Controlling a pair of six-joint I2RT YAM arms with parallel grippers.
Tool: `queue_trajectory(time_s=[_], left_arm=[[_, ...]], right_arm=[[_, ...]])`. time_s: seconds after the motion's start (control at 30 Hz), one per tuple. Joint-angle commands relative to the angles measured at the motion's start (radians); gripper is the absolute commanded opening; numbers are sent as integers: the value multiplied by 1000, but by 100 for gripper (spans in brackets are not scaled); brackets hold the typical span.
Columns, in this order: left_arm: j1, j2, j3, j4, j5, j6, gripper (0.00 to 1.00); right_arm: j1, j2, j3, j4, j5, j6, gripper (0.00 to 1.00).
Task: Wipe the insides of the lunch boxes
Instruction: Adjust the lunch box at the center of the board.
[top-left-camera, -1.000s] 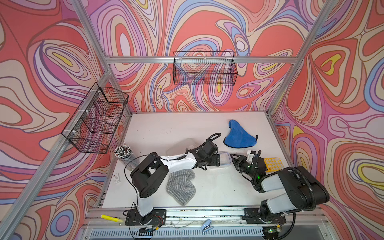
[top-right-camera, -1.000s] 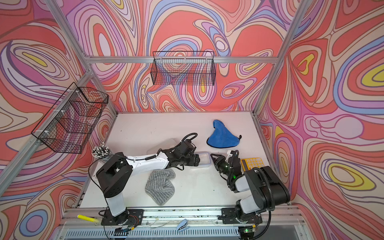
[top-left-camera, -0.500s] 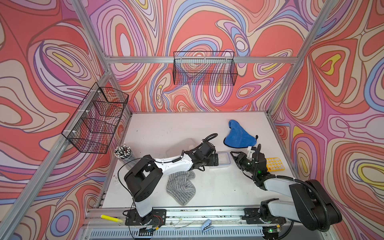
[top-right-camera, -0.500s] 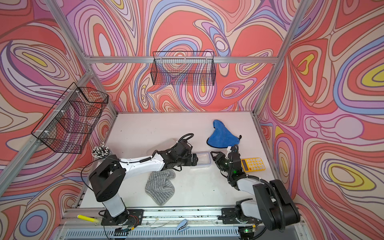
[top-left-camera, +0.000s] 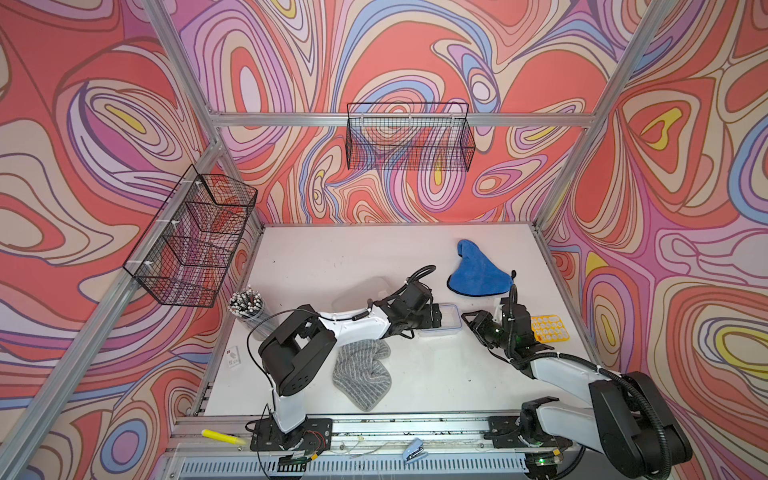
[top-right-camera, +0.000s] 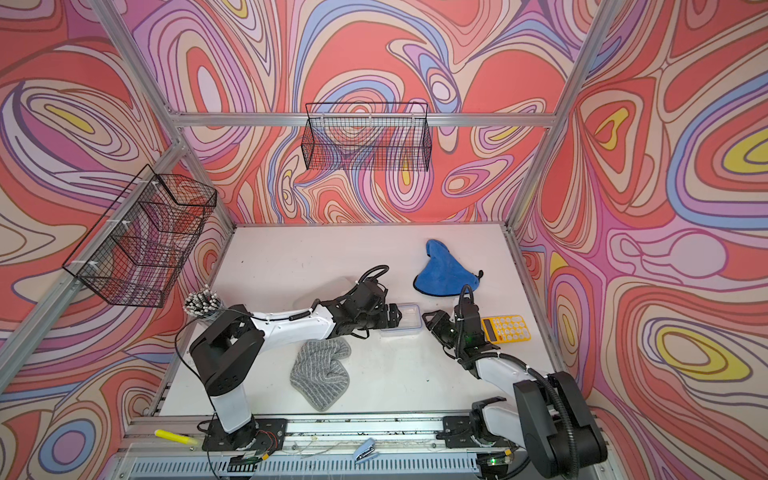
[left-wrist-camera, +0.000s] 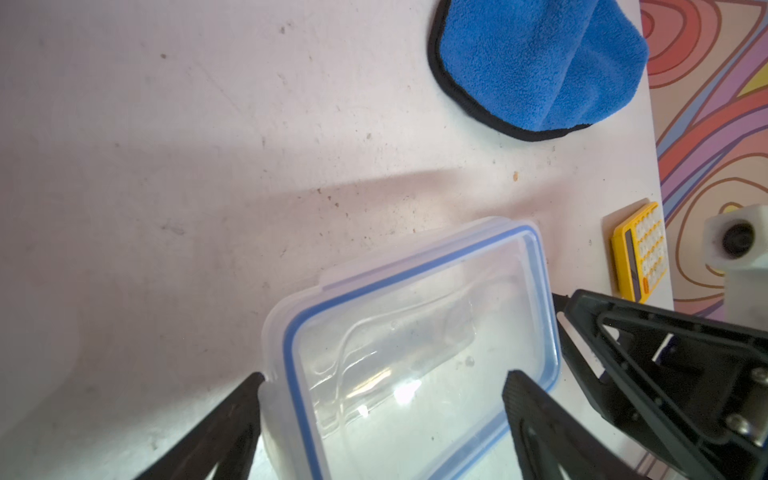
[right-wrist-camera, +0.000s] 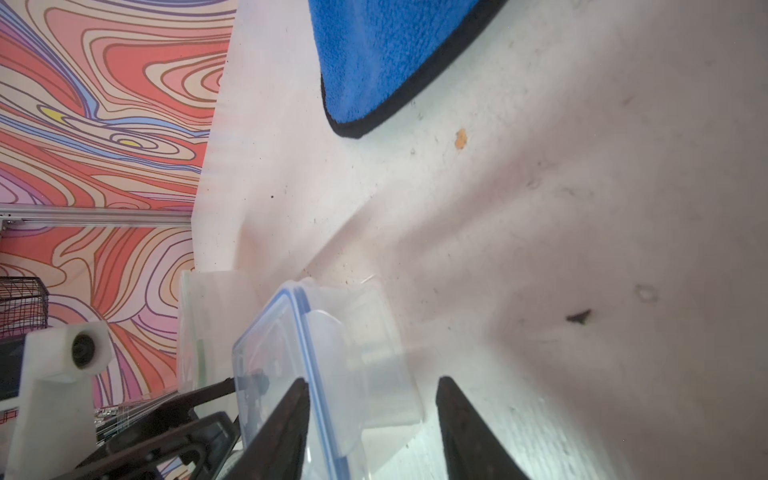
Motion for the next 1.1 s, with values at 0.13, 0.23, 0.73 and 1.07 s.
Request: queue_trajectory(time_s=[0.13, 0.23, 0.73, 1.07], left_arm=[[11, 58, 76, 45, 63, 35, 89], [10, 60, 76, 61, 72, 47, 89], [20, 123, 151, 35, 109, 67, 90], [23, -12, 28, 83, -25, 15, 91]], right_arm=[[8, -23, 5, -25, -45, -15, 49], [12, -36, 3, -37, -54, -12, 47], [49, -342, -61, -385, 16, 50, 45], [49, -392, 51, -617, 132, -24, 49]])
